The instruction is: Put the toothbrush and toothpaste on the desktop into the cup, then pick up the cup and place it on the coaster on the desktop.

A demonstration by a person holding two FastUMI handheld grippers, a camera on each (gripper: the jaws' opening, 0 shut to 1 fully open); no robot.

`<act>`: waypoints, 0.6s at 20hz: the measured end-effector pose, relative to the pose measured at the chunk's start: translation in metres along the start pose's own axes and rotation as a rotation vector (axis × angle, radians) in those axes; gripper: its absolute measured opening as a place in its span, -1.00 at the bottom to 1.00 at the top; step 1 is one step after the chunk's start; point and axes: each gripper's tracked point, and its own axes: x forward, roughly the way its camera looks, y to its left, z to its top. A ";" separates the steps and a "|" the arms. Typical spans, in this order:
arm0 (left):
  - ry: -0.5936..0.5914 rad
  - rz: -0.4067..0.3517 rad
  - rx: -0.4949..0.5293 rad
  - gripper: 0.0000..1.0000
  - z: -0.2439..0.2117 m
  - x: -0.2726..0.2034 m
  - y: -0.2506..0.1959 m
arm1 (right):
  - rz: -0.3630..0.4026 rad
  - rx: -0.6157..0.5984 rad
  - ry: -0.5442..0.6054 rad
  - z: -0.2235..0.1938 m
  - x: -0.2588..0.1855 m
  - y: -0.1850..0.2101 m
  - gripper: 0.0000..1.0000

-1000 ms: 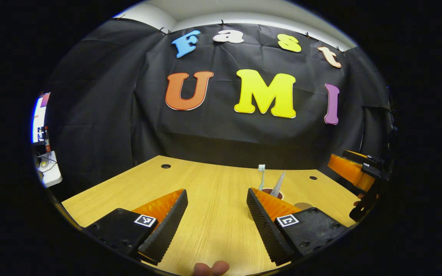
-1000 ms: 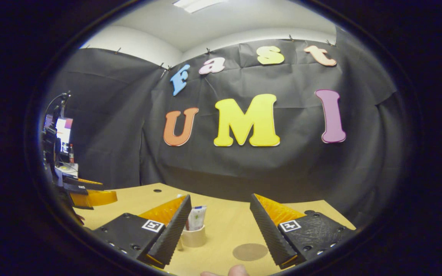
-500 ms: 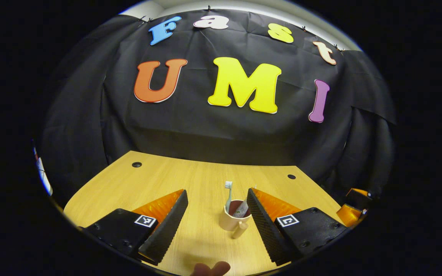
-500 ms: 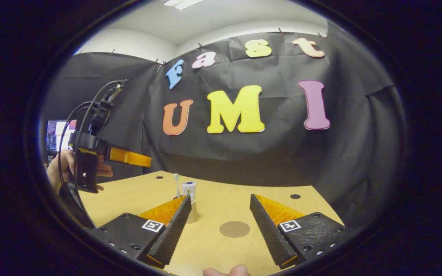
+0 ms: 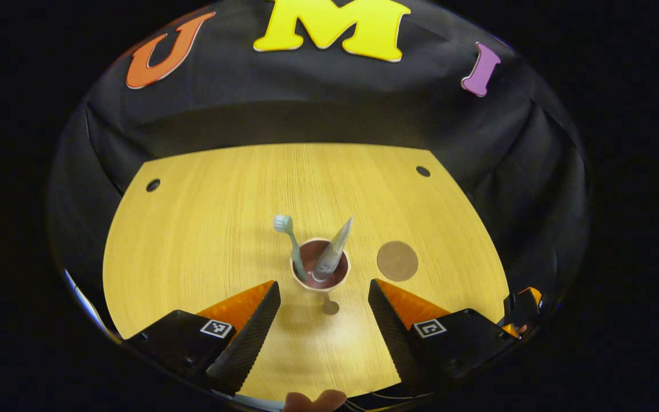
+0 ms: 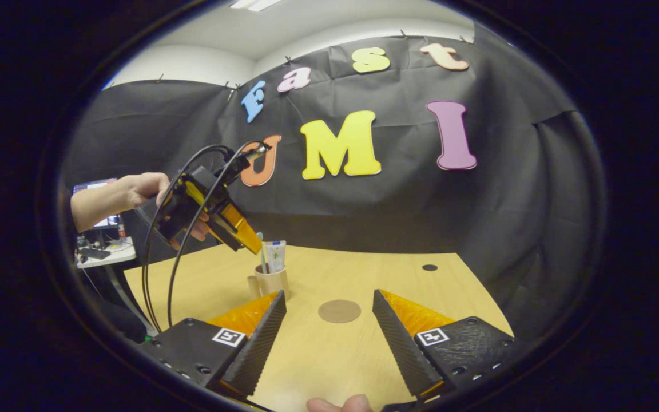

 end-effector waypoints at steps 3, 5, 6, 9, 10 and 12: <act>0.143 -0.005 -0.073 0.98 -0.022 0.024 -0.003 | -0.004 -0.008 0.026 -0.019 -0.006 0.004 0.83; 0.197 -0.011 -0.103 0.98 -0.030 0.036 -0.007 | 0.027 0.046 0.042 -0.034 -0.011 0.018 0.84; 0.216 -0.004 -0.115 0.98 -0.033 0.040 -0.007 | 0.053 0.080 0.062 -0.043 -0.013 0.027 0.84; 0.271 0.022 -0.116 0.99 -0.040 0.045 -0.011 | 0.052 0.121 0.092 -0.062 -0.022 0.027 0.85; 0.283 0.032 -0.107 0.98 -0.039 0.044 -0.013 | 0.042 0.130 0.092 -0.063 -0.024 0.023 0.85; 0.295 0.041 -0.090 0.98 -0.032 0.041 -0.018 | 0.035 0.158 0.088 -0.063 -0.027 0.018 0.87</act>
